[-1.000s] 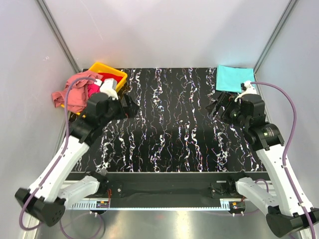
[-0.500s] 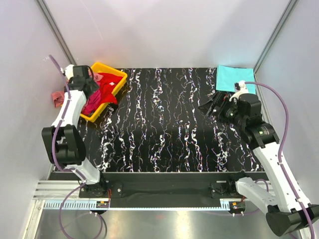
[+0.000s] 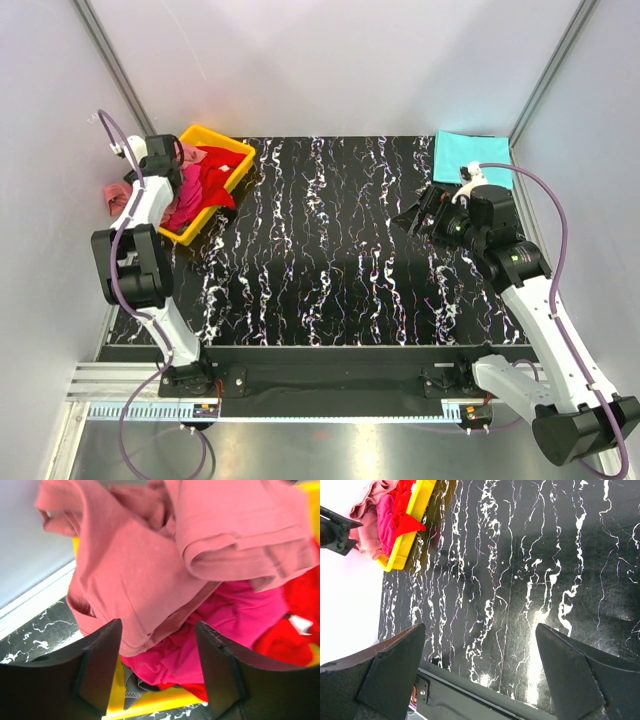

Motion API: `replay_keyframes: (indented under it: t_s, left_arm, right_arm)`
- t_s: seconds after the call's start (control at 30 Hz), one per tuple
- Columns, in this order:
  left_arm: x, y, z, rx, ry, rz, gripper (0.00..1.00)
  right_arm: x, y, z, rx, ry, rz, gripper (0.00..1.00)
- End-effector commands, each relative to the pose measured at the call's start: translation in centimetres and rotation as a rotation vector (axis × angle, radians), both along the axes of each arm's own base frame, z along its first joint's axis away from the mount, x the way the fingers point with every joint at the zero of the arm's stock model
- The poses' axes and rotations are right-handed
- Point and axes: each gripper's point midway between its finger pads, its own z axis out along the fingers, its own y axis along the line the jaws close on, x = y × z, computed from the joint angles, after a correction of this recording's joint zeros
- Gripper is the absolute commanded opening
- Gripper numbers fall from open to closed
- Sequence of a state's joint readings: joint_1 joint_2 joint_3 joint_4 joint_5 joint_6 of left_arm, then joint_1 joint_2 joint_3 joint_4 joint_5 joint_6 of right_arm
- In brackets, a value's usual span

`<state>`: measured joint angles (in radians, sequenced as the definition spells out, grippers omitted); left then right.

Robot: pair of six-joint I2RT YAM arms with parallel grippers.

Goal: Fold and stack the t-shirts
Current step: Grab the tshirt from the pile, then move the tshirt to the center of the board

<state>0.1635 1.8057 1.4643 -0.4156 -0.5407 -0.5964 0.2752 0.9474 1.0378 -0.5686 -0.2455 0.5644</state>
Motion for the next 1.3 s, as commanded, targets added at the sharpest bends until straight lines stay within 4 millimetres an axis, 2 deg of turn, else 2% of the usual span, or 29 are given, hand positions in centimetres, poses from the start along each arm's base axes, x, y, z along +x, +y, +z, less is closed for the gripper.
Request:
replay_keyframes:
  t_s: [0.0,0.4,0.53,0.57,0.6,0.67,0.7,0.73,0.77,0.83,0.87,0.9,0.93,0.97,1.03,1.07,1.13,1.17,1.27]
  left_arm:
    - [0.6,1.4,1.2,0.043,-0.079,0.062,0.63]
    - [1.4,2.0,-1.6,0.006,-0.034,0.088,0.57]
    - [1.7,1.9,-1.9,-0.006,-0.037,0.067,0.26]
    - [2.1,1.6,-1.1,-0.014,-0.049,0.046,0.09]
    - [2.3,1.1,-0.7,-0.025,-0.052,0.019,0.03]
    - [2.8,-1.1,0.7,-0.023,-0.067,-0.054,0.00]
    - [3.0,-1.9,3.1,0.003,-0.116,-0.080,0.00]
    - [2.8,-2.5,4.6,0.050,-0.122,-0.101,0.00]
    - [2.9,-4.9,7.3,0.079,-0.174,-0.150,0.00]
    - [2.6,-6.6,10.5,0.135,-0.221,-0.205,0.00]
    - [2.8,-9.6,12.3,0.144,-0.265,-0.276,0.00]
    - [2.5,-11.0,16.0,0.156,-0.367,-0.314,0.00]
    - [2.7,-13.8,18.5,0.156,-0.426,-0.411,0.06]
    - [2.0,-14.8,21.5,0.159,-0.497,-0.438,0.07]
    - [1.2,-16.5,25.1,0.157,-0.577,-0.481,0.04]
    - [0.3,-17.4,28.4,0.148,-0.653,-0.503,0.03]
    - [-0.8,-18.8,31.4,0.114,-0.740,-0.556,0.00]
    - [-2.0,-19.4,33.2,0.100,-0.794,-0.578,0.00]
    - [-4.1,-21.7,35.7,0.028,-0.906,-0.697,0.00]
  right_arm:
    - [0.7,0.2,2.3,-0.004,-0.083,0.011,1.00]
    - [0.6,-0.2,2.3,-0.019,-0.089,0.000,1.00]
    - [0.8,-0.3,2.1,-0.028,-0.093,-0.007,1.00]
    - [0.9,-0.4,1.8,-0.031,-0.092,-0.011,1.00]
    - [1.0,-0.4,1.6,-0.033,-0.088,-0.012,1.00]
    - [1.1,-0.2,1.3,-0.028,-0.074,-0.009,1.00]
    - [1.1,-0.1,1.3,-0.023,-0.070,-0.007,1.00]
    - [1.0,0.1,1.2,-0.016,-0.064,0.005,1.00]
    - [1.1,0.2,1.3,-0.012,-0.062,0.007,1.00]
    - [0.9,0.3,1.7,-0.003,-0.068,0.018,1.00]
    - [0.7,0.3,1.9,-0.005,-0.071,0.024,1.00]
    - [0.5,0.4,1.9,-0.010,-0.074,0.035,1.00]
    - [0.3,0.5,2.0,-0.009,-0.078,0.049,1.00]
    - [0.1,0.4,1.8,-0.013,-0.073,0.049,1.00]
    - [-0.2,0.3,1.9,-0.014,-0.071,0.046,1.00]
    - [-0.4,0.3,1.8,-0.009,-0.064,0.042,1.00]
    - [-0.7,0.2,1.8,0.001,-0.063,0.036,1.00]
    - [-1.0,0.3,1.7,0.015,-0.059,0.039,1.00]
    - [-1.6,0.4,1.7,0.031,-0.054,0.046,1.00]
